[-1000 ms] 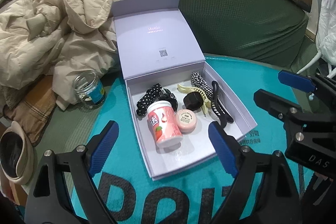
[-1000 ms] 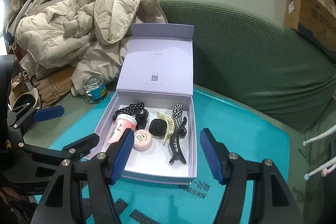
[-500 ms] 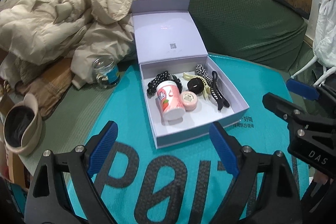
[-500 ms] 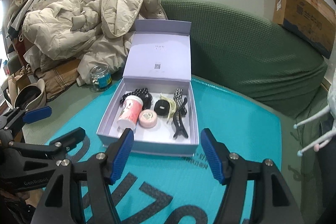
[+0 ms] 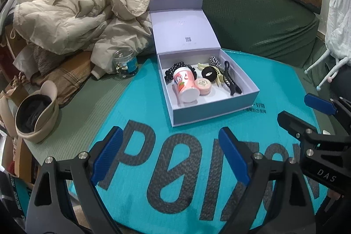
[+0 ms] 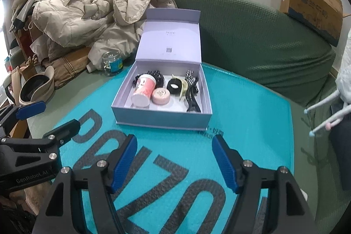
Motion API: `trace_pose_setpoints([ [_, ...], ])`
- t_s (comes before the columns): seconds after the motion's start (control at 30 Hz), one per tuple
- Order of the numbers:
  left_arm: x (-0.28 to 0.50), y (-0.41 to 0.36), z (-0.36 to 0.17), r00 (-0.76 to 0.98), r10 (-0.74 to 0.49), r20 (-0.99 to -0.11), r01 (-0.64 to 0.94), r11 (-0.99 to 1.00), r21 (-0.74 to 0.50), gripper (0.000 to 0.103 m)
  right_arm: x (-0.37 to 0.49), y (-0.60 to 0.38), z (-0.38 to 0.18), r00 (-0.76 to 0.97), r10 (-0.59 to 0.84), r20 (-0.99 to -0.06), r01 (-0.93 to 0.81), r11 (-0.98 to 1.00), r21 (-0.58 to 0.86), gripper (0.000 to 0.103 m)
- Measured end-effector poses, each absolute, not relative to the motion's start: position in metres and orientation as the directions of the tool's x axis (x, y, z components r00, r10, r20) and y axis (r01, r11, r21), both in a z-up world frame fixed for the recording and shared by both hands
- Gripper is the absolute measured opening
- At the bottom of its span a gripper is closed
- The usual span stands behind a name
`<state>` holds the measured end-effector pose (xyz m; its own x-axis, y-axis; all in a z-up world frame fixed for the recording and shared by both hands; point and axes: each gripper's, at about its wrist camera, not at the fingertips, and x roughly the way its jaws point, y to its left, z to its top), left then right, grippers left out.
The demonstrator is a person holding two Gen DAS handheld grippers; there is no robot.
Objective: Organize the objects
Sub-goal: 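Withdraw both tools up and away from the gift box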
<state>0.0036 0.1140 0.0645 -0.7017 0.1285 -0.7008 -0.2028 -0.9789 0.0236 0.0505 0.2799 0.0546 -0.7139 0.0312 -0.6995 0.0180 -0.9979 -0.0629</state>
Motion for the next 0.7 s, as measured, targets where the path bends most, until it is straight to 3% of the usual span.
trace_pose_setpoints([
  [0.7, 0.033, 0.107, 0.043, -0.681, 0.11, -0.724, -0.166, -0.986, 0.007, 0.088, 0.069, 0.272, 0.048, -0.712, 0.015, -0.702, 0.06, -0.995, -0.082, 0.072],
])
